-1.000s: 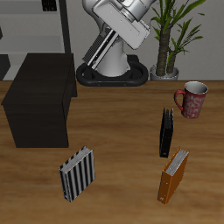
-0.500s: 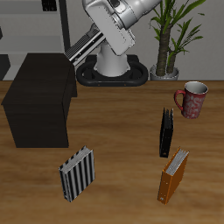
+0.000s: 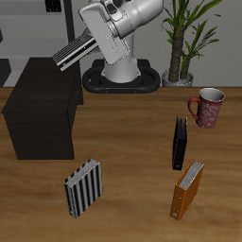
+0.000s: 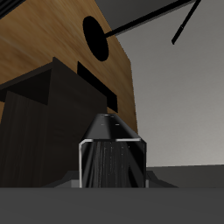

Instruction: Place the left striped book flat on top of the shelf

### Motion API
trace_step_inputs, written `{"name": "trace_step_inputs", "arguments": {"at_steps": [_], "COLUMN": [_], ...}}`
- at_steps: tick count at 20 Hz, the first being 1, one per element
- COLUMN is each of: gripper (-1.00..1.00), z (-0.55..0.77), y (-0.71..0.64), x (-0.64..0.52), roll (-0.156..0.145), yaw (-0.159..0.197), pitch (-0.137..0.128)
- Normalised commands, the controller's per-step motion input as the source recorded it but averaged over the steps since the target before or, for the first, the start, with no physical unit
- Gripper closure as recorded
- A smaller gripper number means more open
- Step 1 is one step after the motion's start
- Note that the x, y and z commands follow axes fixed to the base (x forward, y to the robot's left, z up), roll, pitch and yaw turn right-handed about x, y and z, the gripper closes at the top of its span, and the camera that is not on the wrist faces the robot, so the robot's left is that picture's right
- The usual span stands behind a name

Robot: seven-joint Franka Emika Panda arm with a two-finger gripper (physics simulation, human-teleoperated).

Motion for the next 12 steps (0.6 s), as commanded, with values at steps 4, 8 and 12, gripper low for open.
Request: {"name": "trace_step_inputs", "arguments": {"at_steps": [4, 8, 12], "gripper": [1.0, 1.0, 1.0], "z": [-0.11, -0.12, -0.09], "y": [-0.22, -0.2, -0.14], "x": [0.03, 0.04, 0.07], "roll": [-0.049, -0.054, -0.038], "yaw": [0.001, -0.009, -0.003], "pitch": [0.011, 0.014, 0.016]}}
